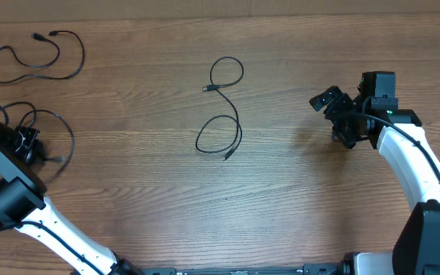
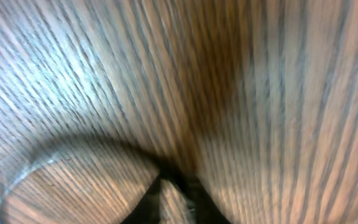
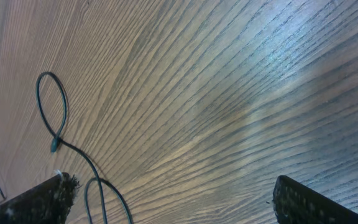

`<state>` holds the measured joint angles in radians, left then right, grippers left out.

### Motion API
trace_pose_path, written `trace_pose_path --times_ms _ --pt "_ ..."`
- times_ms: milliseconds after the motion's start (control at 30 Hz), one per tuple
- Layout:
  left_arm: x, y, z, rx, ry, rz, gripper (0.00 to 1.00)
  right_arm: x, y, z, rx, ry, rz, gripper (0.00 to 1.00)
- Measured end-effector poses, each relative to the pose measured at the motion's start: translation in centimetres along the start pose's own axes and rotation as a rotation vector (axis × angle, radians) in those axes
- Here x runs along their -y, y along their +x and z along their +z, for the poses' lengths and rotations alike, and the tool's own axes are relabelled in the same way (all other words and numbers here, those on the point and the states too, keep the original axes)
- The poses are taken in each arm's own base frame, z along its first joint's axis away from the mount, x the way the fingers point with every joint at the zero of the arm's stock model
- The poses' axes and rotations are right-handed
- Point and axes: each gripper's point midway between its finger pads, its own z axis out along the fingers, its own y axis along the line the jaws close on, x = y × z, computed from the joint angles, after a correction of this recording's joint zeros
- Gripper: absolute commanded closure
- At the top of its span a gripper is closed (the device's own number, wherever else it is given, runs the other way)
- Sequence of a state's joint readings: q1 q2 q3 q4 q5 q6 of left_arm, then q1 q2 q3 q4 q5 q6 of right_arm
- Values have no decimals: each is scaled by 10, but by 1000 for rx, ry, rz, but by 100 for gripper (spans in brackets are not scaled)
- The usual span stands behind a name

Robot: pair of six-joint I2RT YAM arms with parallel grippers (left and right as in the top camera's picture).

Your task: Untangle cables

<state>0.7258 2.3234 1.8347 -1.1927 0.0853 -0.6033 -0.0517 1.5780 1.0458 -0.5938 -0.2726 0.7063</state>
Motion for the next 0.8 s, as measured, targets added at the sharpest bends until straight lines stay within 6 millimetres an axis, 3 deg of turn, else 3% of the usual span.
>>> trace_pose_path --times_ms 200,533,800 --pt "9 -13 -2 56 39 7 96 0 0 0 -1 0 0 0" --pt "13 -18 -5 80 51 76 96 0 0 0 0 0 0 0" --pt "23 -30 -30 128 75 101 96 0 0 0 0 0 0 0"
